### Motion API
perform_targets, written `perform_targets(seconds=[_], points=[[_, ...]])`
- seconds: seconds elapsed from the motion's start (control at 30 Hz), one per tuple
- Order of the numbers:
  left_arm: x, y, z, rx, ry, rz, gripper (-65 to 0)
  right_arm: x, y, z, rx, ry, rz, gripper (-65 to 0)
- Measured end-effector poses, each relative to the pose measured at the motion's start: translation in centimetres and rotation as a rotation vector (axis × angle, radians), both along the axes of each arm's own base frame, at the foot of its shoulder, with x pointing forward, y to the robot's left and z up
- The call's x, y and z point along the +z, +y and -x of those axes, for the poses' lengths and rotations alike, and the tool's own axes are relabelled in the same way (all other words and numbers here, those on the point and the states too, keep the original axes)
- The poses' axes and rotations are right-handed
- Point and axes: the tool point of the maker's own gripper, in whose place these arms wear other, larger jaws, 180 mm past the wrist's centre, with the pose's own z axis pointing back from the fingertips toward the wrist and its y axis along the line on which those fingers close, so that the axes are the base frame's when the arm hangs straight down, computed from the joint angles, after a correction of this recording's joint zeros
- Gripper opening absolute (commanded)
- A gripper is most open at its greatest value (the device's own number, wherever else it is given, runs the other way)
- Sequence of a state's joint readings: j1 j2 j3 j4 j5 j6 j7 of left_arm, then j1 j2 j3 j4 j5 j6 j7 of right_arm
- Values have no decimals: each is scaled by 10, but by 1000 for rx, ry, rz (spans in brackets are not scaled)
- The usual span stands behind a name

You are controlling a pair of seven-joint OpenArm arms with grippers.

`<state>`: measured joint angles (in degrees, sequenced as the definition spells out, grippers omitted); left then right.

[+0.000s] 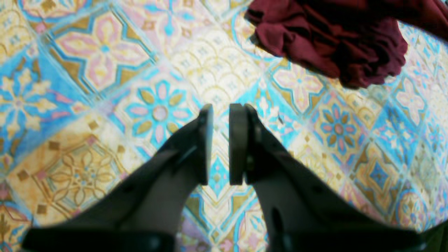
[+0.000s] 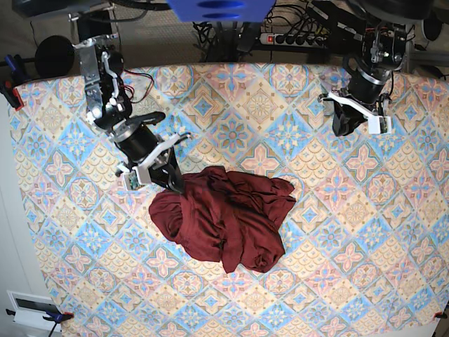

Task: Layout the t-shirt on the table in an organized manner, then fold the t-shirt properly
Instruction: 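Drag the grasped shirt edge with the right gripper away from the pile, then reach the left gripper to the opposite end of the shirt and grasp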

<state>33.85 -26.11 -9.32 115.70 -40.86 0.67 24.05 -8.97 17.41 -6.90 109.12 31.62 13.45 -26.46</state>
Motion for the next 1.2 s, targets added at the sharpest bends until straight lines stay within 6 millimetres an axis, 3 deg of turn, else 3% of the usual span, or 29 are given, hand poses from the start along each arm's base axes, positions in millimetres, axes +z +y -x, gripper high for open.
perform_targets(seconds=[0.13, 0.27, 0.3, 0.43, 0.57, 0.73, 0.83, 0.93, 1.0, 1.1, 1.2], points=[[1, -2, -2, -3, -3, 4, -560, 11, -37, 27, -67, 24, -64, -650], [4, 0, -6, -4, -18, -1, -560, -9, -99, 57, -235, 146, -102, -650], [5, 1, -7, -2, -20, -3, -559, -9, -112, 60, -273, 160, -118, -650], [3, 0, -14, 0, -26, 8, -559, 27, -149, 47, -364, 39, -163, -650], [11, 6, -29, 15, -64, -4, -559, 18, -176, 59, -419, 111, -107, -650], [11, 2, -50, -15, -61, -34, -559, 40, -220, 58, -527, 49, -64, -650], [0, 10, -69, -6, -52, -81, -559, 55, -229, 44, -552, -4, -72, -650], [-26, -6, -80, -58, 10, -81, -559, 76, -226, 26, -528, -81, -108, -650], [-34, -14, -95, -87, 13, -105, -559, 67, -232, 26, -547, -48, -109, -650], [-42, -24, -122, -124, 20, -150, -559, 33, -247, 36, -603, 59, -106, -650], [-42, -53, -141, -186, 8, -135, -540, 30, -248, 34, -603, 61, -123, -650]])
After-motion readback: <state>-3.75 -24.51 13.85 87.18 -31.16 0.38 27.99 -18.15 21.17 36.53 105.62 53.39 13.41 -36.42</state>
